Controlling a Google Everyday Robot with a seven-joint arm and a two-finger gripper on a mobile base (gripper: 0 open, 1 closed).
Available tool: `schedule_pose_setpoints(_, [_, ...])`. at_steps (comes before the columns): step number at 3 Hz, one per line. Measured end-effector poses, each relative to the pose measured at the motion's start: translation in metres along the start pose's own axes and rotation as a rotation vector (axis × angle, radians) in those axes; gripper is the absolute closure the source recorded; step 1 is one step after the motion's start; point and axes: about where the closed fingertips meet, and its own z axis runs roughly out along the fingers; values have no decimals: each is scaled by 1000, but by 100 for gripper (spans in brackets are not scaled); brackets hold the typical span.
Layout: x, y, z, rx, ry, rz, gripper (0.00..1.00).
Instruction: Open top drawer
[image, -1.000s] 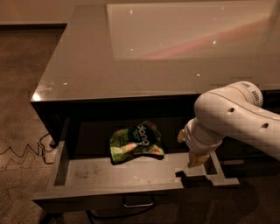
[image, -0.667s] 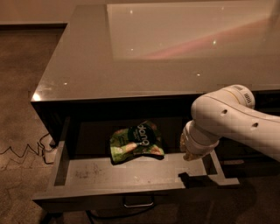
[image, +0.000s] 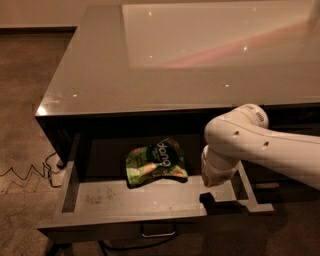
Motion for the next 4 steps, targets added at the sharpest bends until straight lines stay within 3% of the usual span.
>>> schedule_pose_setpoints(1, [-19,35,0,-16,51,32,100])
schedule_pose_setpoints(4, [-18,49,11,-44,44,41,100])
